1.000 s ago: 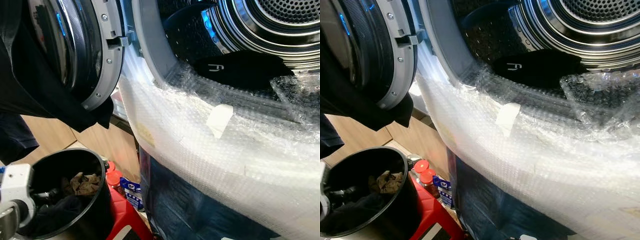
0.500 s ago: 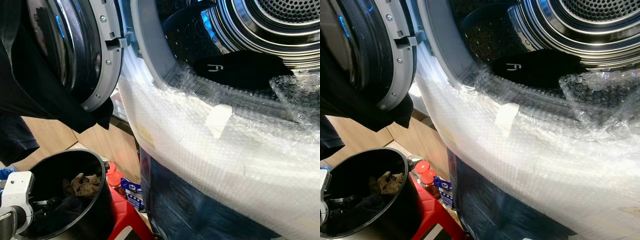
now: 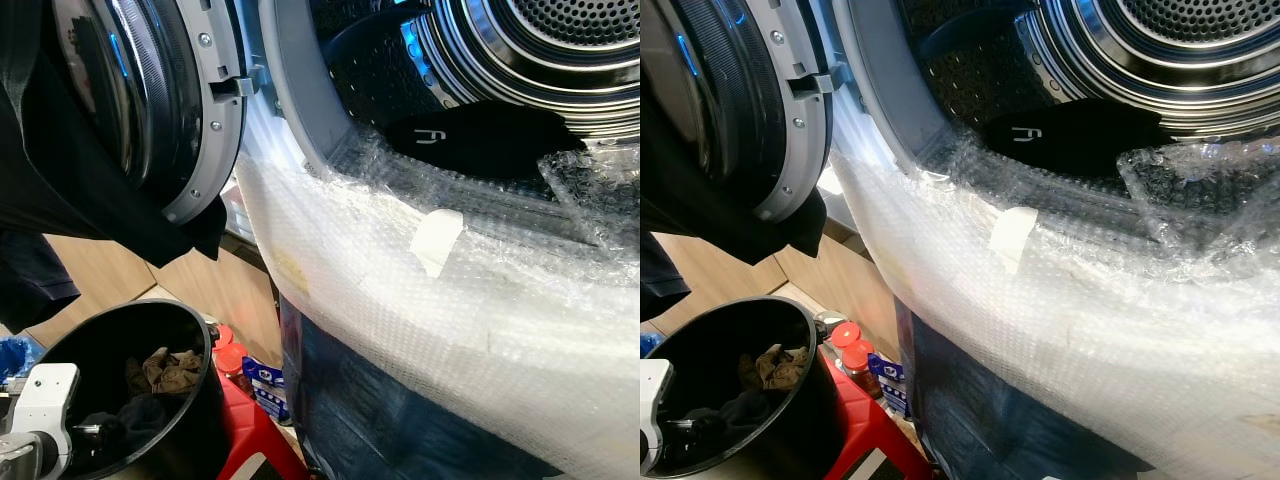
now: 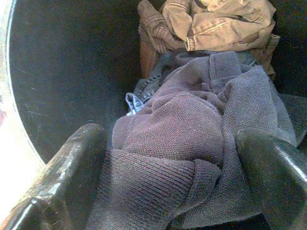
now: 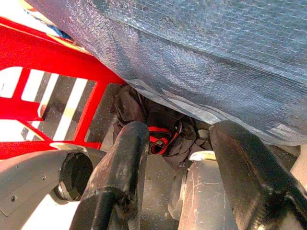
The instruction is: Clothes washing
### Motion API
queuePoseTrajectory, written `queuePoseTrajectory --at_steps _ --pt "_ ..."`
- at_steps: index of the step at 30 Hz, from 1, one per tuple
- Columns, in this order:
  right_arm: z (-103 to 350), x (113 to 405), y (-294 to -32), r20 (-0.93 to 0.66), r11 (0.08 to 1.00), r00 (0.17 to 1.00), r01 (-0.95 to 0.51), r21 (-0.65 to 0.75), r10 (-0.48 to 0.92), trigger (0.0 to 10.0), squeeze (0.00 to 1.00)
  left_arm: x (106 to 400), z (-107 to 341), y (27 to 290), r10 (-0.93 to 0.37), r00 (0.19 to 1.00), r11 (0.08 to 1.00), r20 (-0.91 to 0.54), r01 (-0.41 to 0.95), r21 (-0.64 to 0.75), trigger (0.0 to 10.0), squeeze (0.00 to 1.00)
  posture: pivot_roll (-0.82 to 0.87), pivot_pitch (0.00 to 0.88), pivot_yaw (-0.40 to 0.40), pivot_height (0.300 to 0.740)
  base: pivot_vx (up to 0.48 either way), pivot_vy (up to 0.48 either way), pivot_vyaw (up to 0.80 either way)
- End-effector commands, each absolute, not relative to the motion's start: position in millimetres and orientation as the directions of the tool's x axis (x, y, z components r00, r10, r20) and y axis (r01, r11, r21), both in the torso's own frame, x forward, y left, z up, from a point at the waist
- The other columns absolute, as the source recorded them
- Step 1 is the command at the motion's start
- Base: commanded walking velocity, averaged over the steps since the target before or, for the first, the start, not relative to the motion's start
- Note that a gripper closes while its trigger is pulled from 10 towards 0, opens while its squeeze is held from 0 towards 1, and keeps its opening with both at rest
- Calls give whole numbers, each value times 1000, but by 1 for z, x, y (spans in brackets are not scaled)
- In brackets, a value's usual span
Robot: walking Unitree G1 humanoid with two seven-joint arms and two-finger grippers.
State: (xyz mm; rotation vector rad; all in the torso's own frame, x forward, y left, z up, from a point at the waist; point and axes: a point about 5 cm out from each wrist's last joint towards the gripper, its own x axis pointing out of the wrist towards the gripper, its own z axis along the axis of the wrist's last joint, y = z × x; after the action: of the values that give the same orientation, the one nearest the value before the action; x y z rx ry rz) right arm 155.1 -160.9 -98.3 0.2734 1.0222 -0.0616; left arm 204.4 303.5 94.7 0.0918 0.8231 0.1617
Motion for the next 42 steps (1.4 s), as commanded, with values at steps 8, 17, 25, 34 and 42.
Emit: queuePoseTrajectory --at_steps 8,17,25,34,42 --pt "-98 156 -156 -851 969 518 152 195 90 10000 0 200 78 307 215 628 976 -748 -126 175 10000 0 294 18 83 740 0 0 0" --pt "-97 158 -154 -848 968 522 152 200 93 10000 0 200 70 309 212 619 975 -756 -187 119 10000 0 302 21 83 740 0 0 0" --pt "-97 159 -152 -849 966 521 162 203 91 10000 0 201 63 312 207 614 973 -762 -209 96 0 0 277 14 89 740 0 0 0" --pt "-96 162 -157 -845 970 529 151 189 82 10000 0 211 59 305 178 628 981 -758 -178 82 0 0 254 11 90 740 0 0 0" --pt "-96 161 -154 -846 977 523 106 183 102 10000 0 214 60 305 181 645 980 -743 -179 84 0 0 250 23 97 740 0 0 0"
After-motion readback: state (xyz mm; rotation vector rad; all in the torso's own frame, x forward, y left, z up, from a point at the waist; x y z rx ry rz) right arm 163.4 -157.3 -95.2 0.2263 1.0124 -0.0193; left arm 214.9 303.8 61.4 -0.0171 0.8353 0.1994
